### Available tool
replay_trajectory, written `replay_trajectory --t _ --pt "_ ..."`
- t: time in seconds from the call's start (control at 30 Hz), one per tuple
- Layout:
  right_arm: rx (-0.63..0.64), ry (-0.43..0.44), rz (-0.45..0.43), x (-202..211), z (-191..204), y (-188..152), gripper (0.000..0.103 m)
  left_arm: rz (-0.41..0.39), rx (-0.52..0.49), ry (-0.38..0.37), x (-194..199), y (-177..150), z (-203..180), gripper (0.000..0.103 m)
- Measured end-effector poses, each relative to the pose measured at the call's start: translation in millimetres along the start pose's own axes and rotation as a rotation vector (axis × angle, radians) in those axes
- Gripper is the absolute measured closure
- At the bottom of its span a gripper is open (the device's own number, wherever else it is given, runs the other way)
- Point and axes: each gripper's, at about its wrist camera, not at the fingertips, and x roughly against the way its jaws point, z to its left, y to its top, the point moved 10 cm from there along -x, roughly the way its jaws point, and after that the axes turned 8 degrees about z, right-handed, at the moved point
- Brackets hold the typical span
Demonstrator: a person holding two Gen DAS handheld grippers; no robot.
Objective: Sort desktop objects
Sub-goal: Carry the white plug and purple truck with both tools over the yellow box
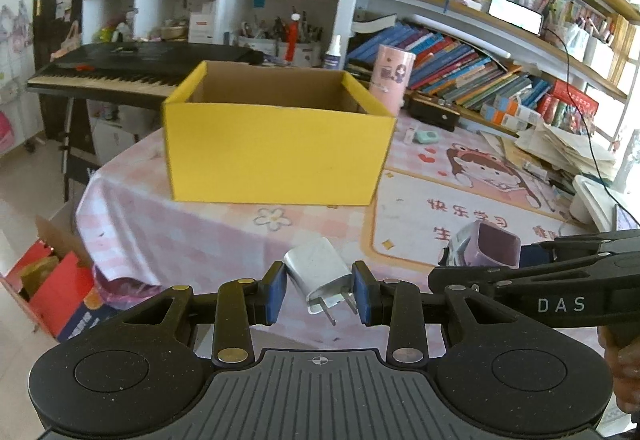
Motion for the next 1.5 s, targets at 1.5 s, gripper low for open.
replay_trajectory --t 1.5 --pt "0.078 0.032 0.017 -12 53 9 0.044 -0.024 0.055 0.029 14 -3 42 0.069"
